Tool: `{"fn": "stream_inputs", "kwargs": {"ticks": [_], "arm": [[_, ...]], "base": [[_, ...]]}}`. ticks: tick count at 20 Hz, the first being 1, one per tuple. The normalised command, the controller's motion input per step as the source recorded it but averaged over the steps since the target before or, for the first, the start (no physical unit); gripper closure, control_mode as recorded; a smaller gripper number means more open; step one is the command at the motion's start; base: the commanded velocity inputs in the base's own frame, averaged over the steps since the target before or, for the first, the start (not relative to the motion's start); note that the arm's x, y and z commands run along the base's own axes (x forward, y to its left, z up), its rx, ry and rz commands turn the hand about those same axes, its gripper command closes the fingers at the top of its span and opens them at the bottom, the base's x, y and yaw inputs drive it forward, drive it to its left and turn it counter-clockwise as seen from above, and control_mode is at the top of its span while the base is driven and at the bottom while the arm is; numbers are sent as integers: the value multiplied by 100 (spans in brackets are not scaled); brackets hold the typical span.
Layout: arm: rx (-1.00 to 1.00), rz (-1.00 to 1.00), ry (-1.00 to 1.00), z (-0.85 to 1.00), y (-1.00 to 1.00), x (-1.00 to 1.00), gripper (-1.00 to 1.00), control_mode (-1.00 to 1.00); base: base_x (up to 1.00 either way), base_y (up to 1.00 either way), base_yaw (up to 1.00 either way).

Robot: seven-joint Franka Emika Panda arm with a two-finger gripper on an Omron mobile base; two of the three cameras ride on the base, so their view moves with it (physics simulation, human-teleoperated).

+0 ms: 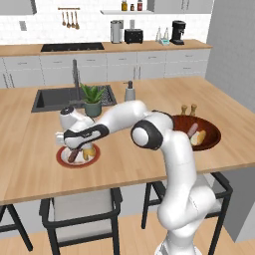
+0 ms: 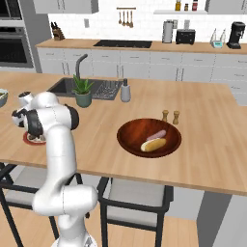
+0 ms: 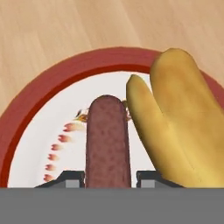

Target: Place one bun and one sausage from the bowl on each plate.

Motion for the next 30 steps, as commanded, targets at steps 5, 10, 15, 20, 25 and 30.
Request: {"fn": "stream_inputs", "kwargs": {"ticks": [5,10,15,20,25,30], "arm": [[7,0,0,29,-24,-4,-100,-100],[16,0,0,100,-41,-54,-100,-100],[6,0,0,75,-100,-58,-100,-100],[0,0,0,27,-100,-28,-100,-100],[-1,-1,1,2,-100,-7,-100,-100],[-2,-2,2,0,-100,-7,-100,-100]], "base": [[0,0,0],[0,0,0],[0,0,0],[0,0,0],[0,0,0],[0,0,0]]}}
